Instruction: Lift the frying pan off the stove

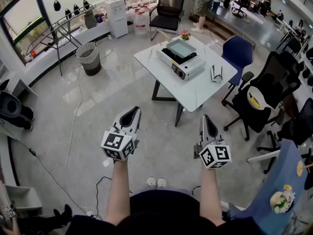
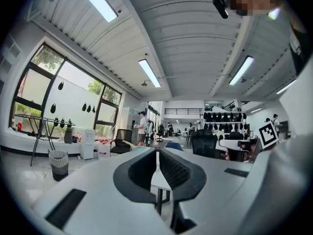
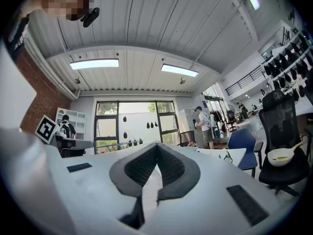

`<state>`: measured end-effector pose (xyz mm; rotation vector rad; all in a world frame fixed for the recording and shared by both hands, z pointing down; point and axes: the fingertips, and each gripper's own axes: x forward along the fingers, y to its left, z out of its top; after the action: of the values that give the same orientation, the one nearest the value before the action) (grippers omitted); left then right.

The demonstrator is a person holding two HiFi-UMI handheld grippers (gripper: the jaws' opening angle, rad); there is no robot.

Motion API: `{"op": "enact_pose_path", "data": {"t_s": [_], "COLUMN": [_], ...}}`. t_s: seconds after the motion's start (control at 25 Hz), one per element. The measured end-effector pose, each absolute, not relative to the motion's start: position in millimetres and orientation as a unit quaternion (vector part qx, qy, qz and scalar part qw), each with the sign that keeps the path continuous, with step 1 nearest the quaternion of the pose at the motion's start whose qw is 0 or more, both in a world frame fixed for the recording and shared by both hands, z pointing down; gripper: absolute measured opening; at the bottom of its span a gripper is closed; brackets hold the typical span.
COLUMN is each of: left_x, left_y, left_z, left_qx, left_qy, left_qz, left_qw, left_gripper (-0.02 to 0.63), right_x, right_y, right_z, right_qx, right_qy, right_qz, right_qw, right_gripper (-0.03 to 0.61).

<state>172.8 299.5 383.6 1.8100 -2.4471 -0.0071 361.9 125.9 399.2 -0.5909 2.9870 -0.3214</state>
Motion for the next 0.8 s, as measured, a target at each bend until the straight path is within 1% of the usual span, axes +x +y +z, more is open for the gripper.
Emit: {"op": "enact_pose_path", "data": {"t_s": [0.08,0.12,0.16,0.36,0.48,0.68,0.8], "left_x": [171.5,170.6,169.7,157.8,149.8,136.1,127.9], "left_y": [300.7,301.3,301.7,307.7,311.7,320.1,323.9], "left_z": [383.8,384.4,385.4,392.9,397.8,400.8,400.0], "left_qx": [0.598,0.6,0.601,0.592,0.587,0.579,0.581], "left_qy": [-0.8,-0.798,-0.797,-0.803,-0.805,-0.811,-0.81], "left_qz": [-0.011,-0.014,-0.016,-0.022,-0.022,-0.018,-0.014], "left_qw": [0.051,0.053,0.056,0.071,0.078,0.087,0.08], "left_gripper": [0.024,0.059,0.114,0.239,0.265,0.275,0.275], "right_x": [361.0,360.3,359.6,350.8,344.4,331.0,322.0], "right_y": [125.6,125.6,125.5,127.9,129.4,131.5,132.6], "right_z": [400.4,401.0,401.6,404.5,407.5,408.3,409.6], "right_qx": [-0.194,-0.194,-0.195,-0.191,-0.191,-0.192,-0.194], "right_qy": [0.974,0.974,0.974,0.974,0.974,0.974,0.973], "right_qz": [-0.107,-0.108,-0.11,-0.112,-0.115,-0.118,-0.12], "right_qw": [0.039,0.039,0.039,0.035,0.032,0.032,0.036], "right_gripper": [0.003,0.003,0.003,0.003,0.003,0.003,0.003]}}
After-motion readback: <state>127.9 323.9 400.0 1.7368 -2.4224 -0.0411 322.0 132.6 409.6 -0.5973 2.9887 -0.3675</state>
